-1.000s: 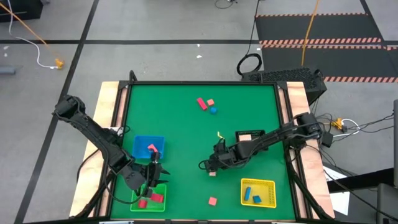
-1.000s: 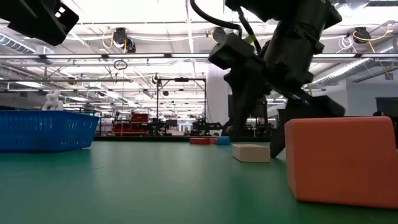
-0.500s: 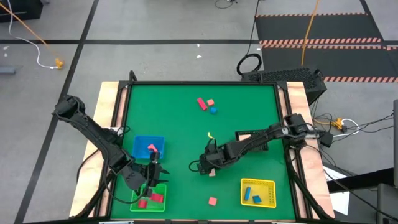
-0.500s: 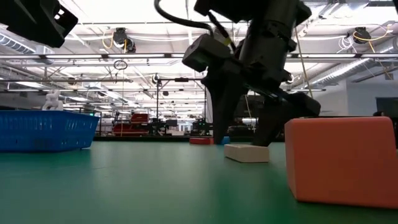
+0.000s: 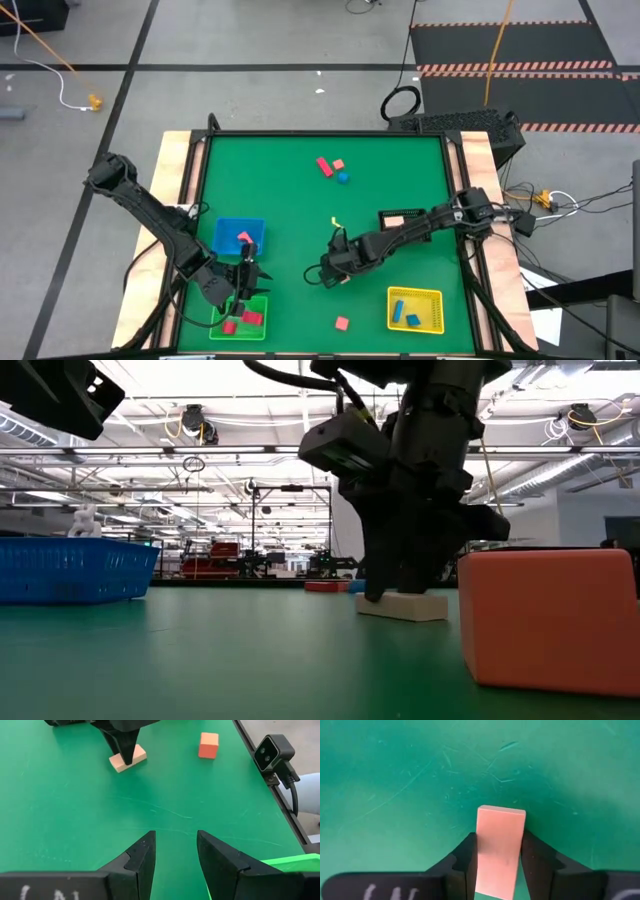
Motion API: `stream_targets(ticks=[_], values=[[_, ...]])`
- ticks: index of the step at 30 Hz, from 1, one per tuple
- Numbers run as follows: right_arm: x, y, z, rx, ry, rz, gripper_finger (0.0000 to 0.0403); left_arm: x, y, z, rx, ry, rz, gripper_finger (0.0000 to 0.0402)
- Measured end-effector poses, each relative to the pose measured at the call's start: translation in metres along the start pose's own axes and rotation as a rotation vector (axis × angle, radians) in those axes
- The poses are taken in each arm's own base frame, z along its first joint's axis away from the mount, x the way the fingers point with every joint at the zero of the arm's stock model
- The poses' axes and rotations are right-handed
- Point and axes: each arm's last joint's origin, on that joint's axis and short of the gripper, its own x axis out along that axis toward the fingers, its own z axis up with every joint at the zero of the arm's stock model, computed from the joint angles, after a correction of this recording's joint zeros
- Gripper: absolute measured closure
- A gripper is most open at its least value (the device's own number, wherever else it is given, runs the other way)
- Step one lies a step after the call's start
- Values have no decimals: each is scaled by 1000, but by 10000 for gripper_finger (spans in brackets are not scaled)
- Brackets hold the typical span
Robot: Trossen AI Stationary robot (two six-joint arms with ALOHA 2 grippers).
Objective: Sort & place blocks by color
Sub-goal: Put the white block into the black bin
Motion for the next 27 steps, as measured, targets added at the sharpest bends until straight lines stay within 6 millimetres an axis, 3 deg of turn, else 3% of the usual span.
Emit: stream_targets(ticks=[4, 9, 13, 20, 24, 27], values=[[-3, -1, 1, -36, 2, 4, 301, 0, 0, 0, 0, -1, 0, 256], [-23, -5, 8, -86, -43, 14, 303, 1, 2, 1, 18, -12, 18, 256], [-56, -14, 20, -127, -126, 1, 327, 3, 7, 4, 7, -34, 67, 256], [-112, -51, 29, -164, -226, -181, 391, 9, 24, 12, -49, -77, 191, 256], [-125, -56, 27, -158, -269, -63, 396, 12, 35, 15, -75, -77, 227, 256], [-118, -49, 24, -195, -297, 103, 370, 14, 41, 17, -84, -75, 250, 256]])
